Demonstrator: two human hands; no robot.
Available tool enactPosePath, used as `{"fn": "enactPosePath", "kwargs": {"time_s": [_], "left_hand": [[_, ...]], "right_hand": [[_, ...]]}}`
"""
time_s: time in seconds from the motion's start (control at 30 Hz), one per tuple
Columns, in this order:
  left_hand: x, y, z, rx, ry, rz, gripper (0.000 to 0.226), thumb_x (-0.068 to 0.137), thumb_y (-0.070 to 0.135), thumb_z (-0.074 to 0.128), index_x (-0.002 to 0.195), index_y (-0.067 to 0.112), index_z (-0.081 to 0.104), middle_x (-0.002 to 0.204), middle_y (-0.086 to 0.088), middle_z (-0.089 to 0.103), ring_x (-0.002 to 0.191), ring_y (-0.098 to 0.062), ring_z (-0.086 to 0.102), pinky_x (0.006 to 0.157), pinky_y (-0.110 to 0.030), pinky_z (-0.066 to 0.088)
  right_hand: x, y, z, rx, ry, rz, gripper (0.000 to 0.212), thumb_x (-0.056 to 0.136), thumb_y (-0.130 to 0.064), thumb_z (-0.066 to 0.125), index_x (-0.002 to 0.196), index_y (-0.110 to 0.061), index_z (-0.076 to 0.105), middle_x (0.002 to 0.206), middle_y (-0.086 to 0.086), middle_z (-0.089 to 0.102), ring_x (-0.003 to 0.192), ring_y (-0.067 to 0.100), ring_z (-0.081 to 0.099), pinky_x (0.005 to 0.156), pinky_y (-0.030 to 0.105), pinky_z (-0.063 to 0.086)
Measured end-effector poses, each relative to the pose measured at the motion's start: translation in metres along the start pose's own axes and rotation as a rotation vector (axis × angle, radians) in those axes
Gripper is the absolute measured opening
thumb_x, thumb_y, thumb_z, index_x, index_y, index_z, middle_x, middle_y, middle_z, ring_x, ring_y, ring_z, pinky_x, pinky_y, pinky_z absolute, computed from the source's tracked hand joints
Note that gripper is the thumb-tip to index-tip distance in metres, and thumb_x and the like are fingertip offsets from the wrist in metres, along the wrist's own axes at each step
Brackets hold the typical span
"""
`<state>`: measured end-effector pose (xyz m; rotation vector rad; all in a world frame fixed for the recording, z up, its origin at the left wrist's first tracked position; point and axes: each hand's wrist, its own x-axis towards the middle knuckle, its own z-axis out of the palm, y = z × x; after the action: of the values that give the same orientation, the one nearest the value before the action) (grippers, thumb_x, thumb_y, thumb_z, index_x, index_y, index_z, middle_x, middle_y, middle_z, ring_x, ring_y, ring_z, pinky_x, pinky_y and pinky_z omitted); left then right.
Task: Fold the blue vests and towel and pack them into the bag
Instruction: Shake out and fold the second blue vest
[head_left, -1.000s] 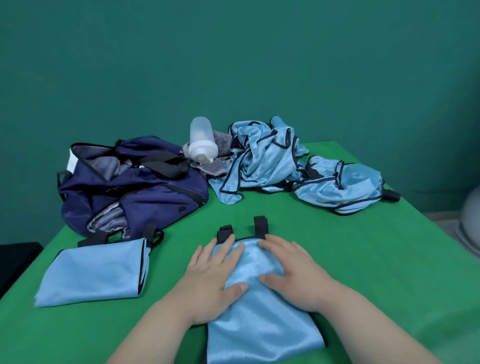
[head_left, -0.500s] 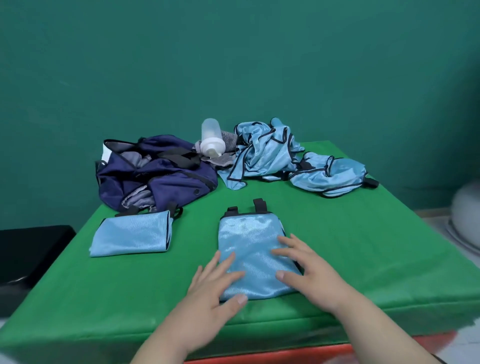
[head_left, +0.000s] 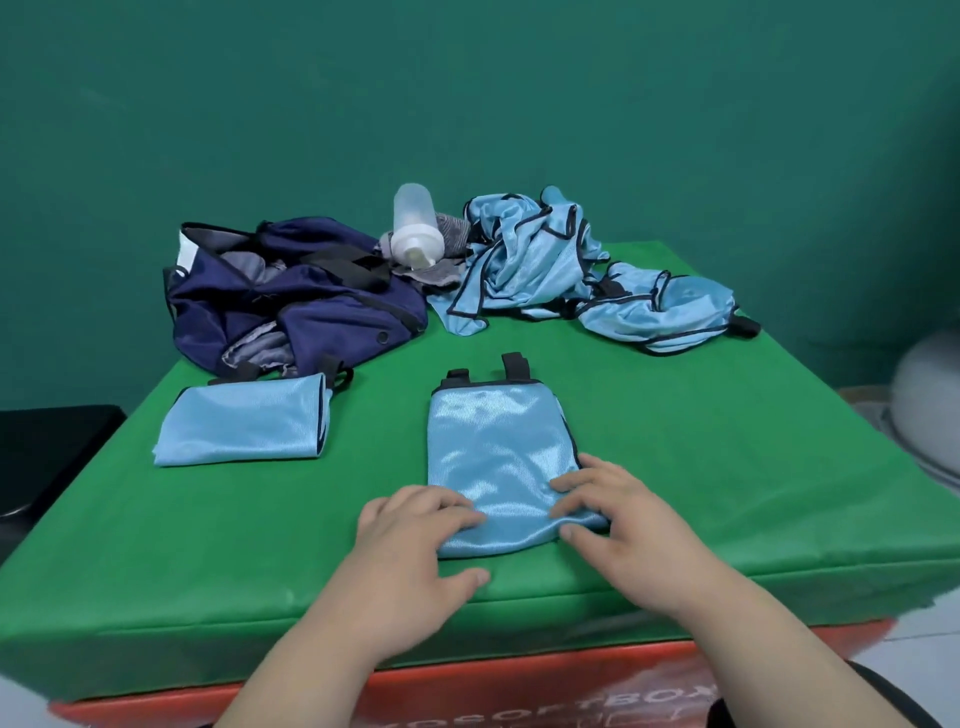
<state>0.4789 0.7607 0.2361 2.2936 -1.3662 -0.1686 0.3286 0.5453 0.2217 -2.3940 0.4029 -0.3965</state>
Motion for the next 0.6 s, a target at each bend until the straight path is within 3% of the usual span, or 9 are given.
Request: {"fn": "enactPosePath", "kwargs": {"time_s": [0.07, 0.13, 0.23, 0.33, 0.4, 0.47, 0.5, 0.57, 0.6], "left_hand": [[0.006, -0.002, -0.001, 0.002, -0.011, 0.008, 0.056, 0.074, 0.069, 0.057, 0.126, 0.047, 0.058, 0.122, 0.035, 0.043, 0.122, 0.011, 0.029, 0.106, -0.024, 0.015], [0.011, -0.005, -0.002, -0.029, 0.014, 0.021, 0.054, 0.072, 0.069, 0.052, 0.120, 0.047, 0.061, 0.119, 0.035, 0.046, 0.119, 0.011, 0.034, 0.103, -0.019, 0.015], [0.018, -0.005, -0.002, -0.113, 0.103, 0.019, 0.031, 0.077, 0.059, 0.049, 0.099, 0.044, 0.065, 0.108, 0.032, 0.056, 0.108, 0.009, 0.047, 0.100, -0.018, 0.023], [0.022, 0.000, -0.006, -0.232, 0.239, -0.070, 0.004, 0.085, 0.041, 0.062, 0.089, 0.043, 0.064, 0.095, 0.028, 0.062, 0.092, 0.001, 0.053, 0.082, -0.016, 0.034], [0.024, 0.004, -0.009, -0.365, 0.305, -0.148, 0.021, 0.086, 0.029, 0.070, 0.093, 0.047, 0.062, 0.083, 0.023, 0.064, 0.072, -0.004, 0.054, 0.064, -0.014, 0.035], [0.026, 0.006, -0.012, -0.489, 0.341, -0.189, 0.032, 0.084, 0.022, 0.073, 0.096, 0.049, 0.060, 0.080, 0.021, 0.068, 0.063, -0.012, 0.056, 0.057, -0.016, 0.038], [0.027, 0.007, -0.014, -0.540, 0.359, -0.198, 0.032, 0.084, 0.022, 0.075, 0.096, 0.048, 0.061, 0.080, 0.018, 0.069, 0.063, -0.015, 0.057, 0.059, -0.018, 0.040], [0.027, 0.007, -0.015, -0.635, 0.376, -0.209, 0.025, 0.082, 0.032, 0.077, 0.098, 0.046, 0.063, 0.074, 0.009, 0.067, 0.061, -0.024, 0.052, 0.057, -0.024, 0.039], [0.026, 0.006, -0.015, -0.667, 0.380, -0.208, 0.025, 0.078, 0.041, 0.075, 0.100, 0.046, 0.064, 0.069, 0.004, 0.062, 0.057, -0.021, 0.045, 0.054, -0.026, 0.036]], "right_hand": [[0.003, -0.001, -0.002, 0.011, 0.032, 0.003, 0.010, 0.087, -0.039, 0.063, 0.084, -0.049, 0.061, 0.116, -0.037, 0.059, 0.140, -0.002, 0.033, 0.120, 0.040, 0.025], [0.006, -0.001, -0.004, 0.021, 0.067, 0.013, 0.012, 0.090, -0.035, 0.064, 0.085, -0.044, 0.060, 0.115, -0.037, 0.060, 0.139, -0.008, 0.032, 0.122, 0.043, 0.015], [0.012, -0.006, -0.009, 0.108, 0.157, 0.031, 0.004, 0.086, -0.040, 0.064, 0.090, -0.041, 0.063, 0.110, -0.032, 0.064, 0.133, -0.014, 0.037, 0.124, 0.044, 0.010], [0.017, -0.014, -0.011, 0.240, 0.250, 0.022, 0.017, 0.079, -0.051, 0.062, 0.090, -0.038, 0.063, 0.107, -0.029, 0.067, 0.118, -0.008, 0.055, 0.122, 0.050, 0.018], [0.019, -0.019, -0.011, 0.276, 0.253, 0.032, 0.018, 0.080, -0.050, 0.062, 0.090, -0.036, 0.062, 0.101, -0.031, 0.066, 0.101, -0.005, 0.061, 0.118, 0.050, 0.027], [0.020, -0.023, -0.012, 0.249, 0.257, 0.030, 0.015, 0.084, -0.051, 0.063, 0.091, -0.039, 0.060, 0.087, -0.027, 0.065, 0.087, -0.003, 0.060, 0.106, 0.037, 0.038], [0.020, -0.024, -0.012, 0.242, 0.279, 0.028, 0.009, 0.088, -0.046, 0.066, 0.090, -0.040, 0.059, 0.081, -0.022, 0.065, 0.080, 0.000, 0.059, 0.091, 0.029, 0.041], [0.019, -0.027, -0.013, 0.261, 0.333, 0.043, 0.012, 0.091, -0.033, 0.069, 0.087, -0.040, 0.061, 0.076, -0.010, 0.064, 0.069, 0.013, 0.056, 0.069, 0.032, 0.042], [0.020, -0.030, -0.014, 0.273, 0.352, 0.050, 0.013, 0.090, -0.031, 0.070, 0.086, -0.041, 0.062, 0.075, -0.006, 0.064, 0.069, 0.021, 0.056, 0.068, 0.034, 0.042]]}}
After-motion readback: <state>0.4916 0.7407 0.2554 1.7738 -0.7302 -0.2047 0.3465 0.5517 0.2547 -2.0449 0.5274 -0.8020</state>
